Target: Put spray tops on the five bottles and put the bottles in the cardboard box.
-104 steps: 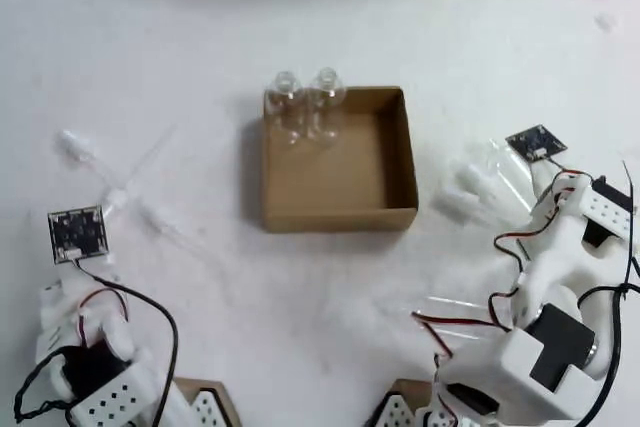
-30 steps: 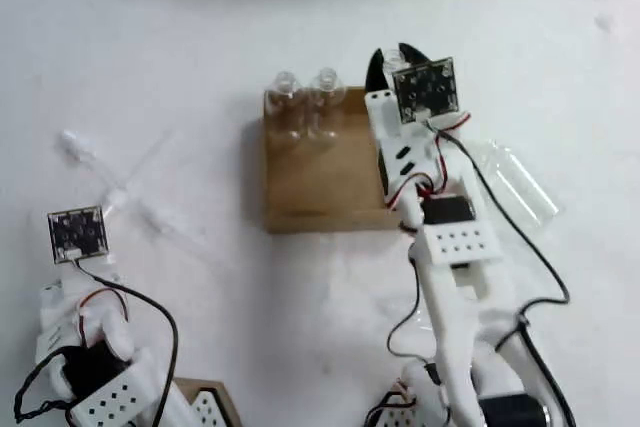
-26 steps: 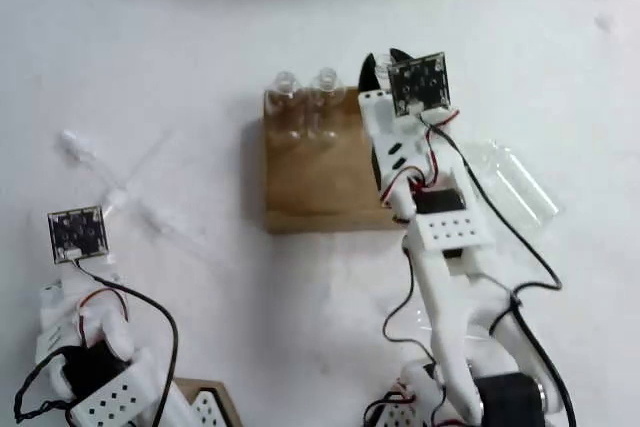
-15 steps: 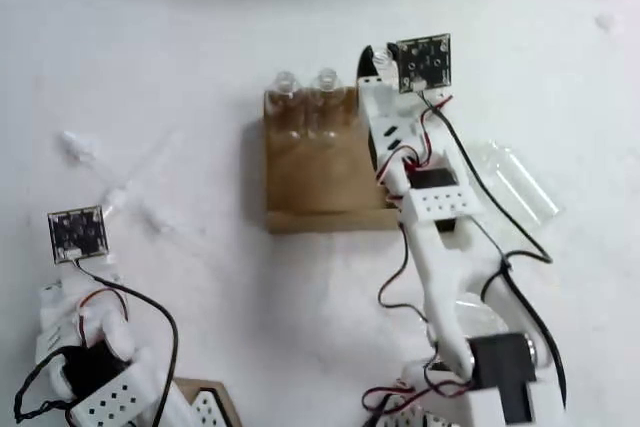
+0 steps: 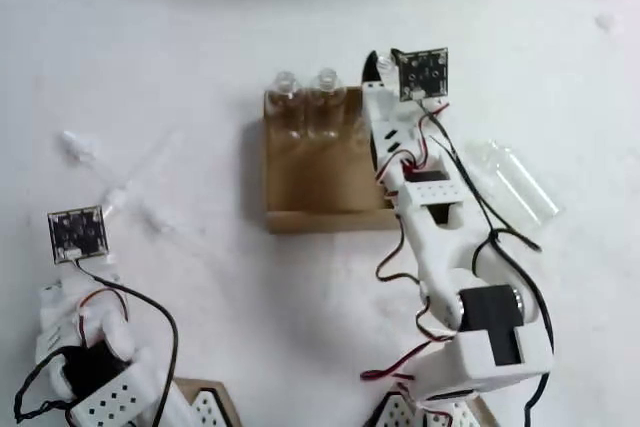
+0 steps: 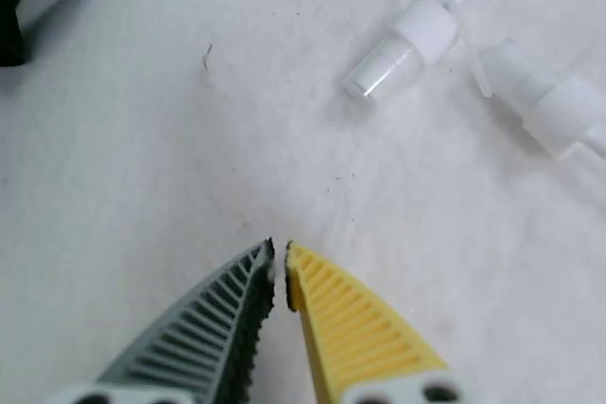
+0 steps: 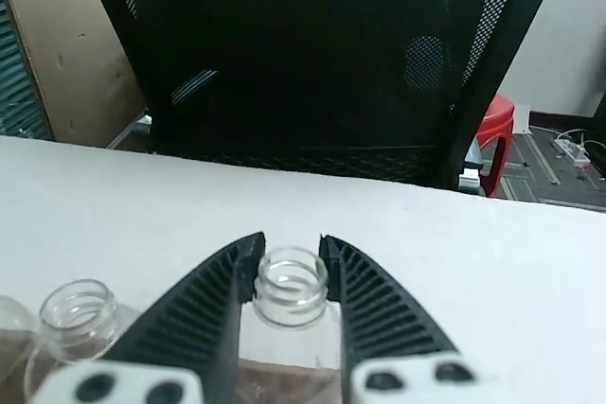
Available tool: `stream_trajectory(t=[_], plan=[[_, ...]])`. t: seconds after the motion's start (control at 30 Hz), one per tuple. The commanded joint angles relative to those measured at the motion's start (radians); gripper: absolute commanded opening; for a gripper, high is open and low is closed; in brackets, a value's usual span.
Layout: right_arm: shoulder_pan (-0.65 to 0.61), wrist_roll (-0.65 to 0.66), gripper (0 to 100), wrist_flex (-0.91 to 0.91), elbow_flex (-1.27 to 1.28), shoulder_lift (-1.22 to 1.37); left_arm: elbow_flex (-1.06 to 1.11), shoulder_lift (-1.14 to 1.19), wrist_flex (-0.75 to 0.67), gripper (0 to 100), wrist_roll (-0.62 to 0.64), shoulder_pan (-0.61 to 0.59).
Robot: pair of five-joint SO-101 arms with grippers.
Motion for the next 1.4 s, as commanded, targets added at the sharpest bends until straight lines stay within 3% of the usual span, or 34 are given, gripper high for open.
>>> stream_trajectory(t=[0.0,0.67,0.9,1.37], plan=[[0.016,-0.003,1.5,-0.042,-0.054,0.005,-0.005,-0.01,0.003,3,-0.003,0.007],[-0.015,0.009,2.1,-0.119,-0.052,0.091,-0.005,-0.01,0.005,3,-0.002,0.007],[-0.021,0.091,15.9,-0.076,-0.049,0.084,-0.005,-0.01,0.005,3,-0.002,0.007],[-0.022,0.087,14.9,-0.033,-0.003,-0.015,-0.005,-0.01,0.003,3,-0.002,0.007]])
